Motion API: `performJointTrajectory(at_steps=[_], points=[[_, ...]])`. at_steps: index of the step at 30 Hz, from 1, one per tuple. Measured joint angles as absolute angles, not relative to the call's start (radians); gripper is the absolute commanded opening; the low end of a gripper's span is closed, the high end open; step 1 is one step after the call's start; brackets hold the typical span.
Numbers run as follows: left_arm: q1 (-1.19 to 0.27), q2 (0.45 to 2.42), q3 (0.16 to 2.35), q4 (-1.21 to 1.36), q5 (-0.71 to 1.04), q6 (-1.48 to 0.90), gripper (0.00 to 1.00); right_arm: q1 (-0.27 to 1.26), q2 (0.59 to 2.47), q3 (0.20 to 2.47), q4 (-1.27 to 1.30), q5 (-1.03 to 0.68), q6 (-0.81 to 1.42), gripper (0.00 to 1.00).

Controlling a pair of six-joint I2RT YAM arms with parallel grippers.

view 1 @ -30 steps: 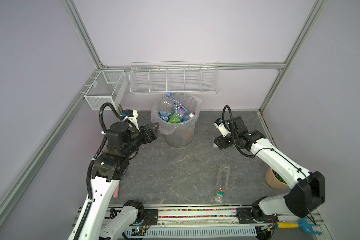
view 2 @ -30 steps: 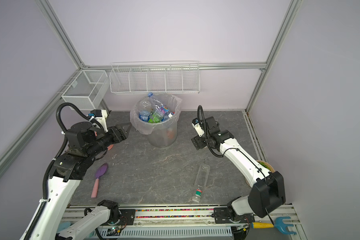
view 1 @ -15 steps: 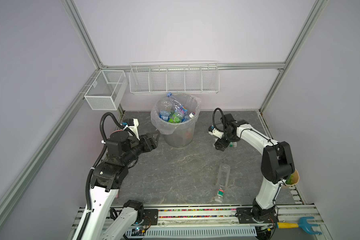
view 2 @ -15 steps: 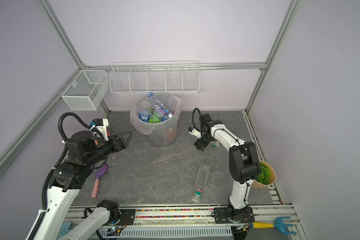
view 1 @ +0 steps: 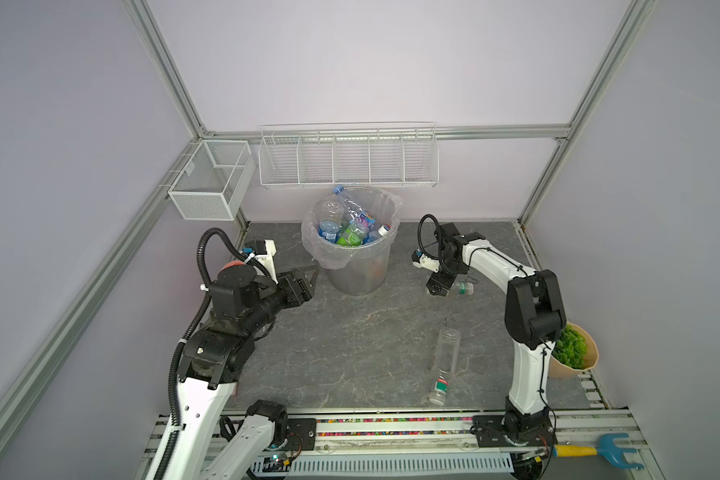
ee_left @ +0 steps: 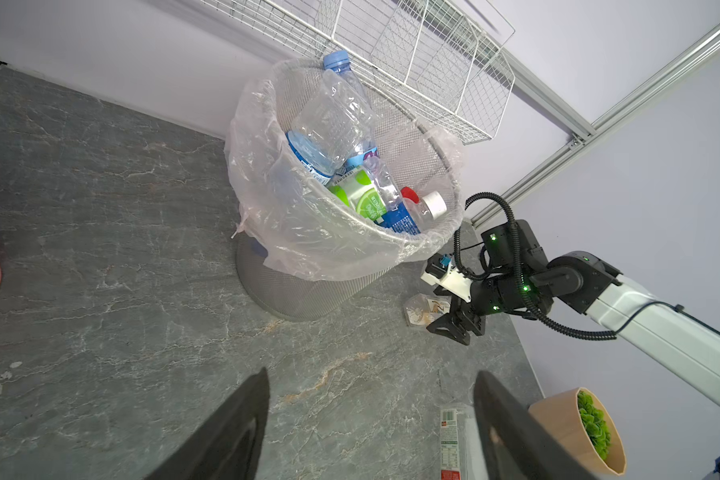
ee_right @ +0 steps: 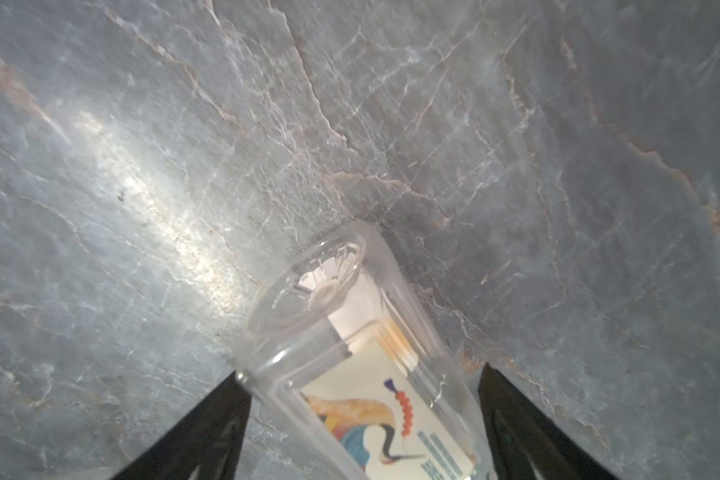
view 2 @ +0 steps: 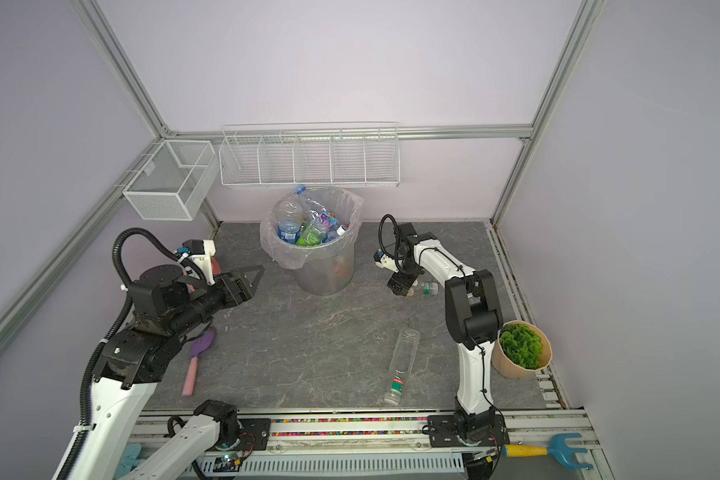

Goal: Throw the plastic bottles in the bin
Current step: 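Lower the right gripper and close it on the bird-label bottle, then lift the bird-label bottle with the right gripper up toward the bin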

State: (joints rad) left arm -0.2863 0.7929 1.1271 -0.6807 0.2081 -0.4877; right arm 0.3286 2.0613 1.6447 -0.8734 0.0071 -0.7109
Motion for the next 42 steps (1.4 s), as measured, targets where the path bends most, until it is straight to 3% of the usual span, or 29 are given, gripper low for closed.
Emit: performJointTrajectory(at_steps=[7,12,18,25,31,42], points=[[-0.286,0.790,1.126,-0.695,0.207,-0.478,0.77,0.323,2.103,1.645,-0.865,0.045,-0.710,0.89],[-0.286,0.778,1.119,-0.707,0.203,-0.473,0.77,0.334,2.134,1.645,-0.847,0.092,-0.703,1.00],[-0.286,0.776,1.108,-0.710,0.202,-0.473,0.77,0.352,2.141,1.640,-0.833,0.112,-0.675,0.83],[-0.286,0.775,1.108,-0.710,0.195,-0.469,0.76,0.355,2.129,1.604,-0.806,0.124,-0.640,0.50],[-0.286,0.768,1.108,-0.725,0.180,-0.462,0.76,0.356,2.115,1.583,-0.786,0.142,-0.623,0.31],[-0.286,0.731,1.109,-0.739,0.165,-0.458,0.76,0.363,2.011,1.573,-0.779,0.192,-0.567,0.16]])
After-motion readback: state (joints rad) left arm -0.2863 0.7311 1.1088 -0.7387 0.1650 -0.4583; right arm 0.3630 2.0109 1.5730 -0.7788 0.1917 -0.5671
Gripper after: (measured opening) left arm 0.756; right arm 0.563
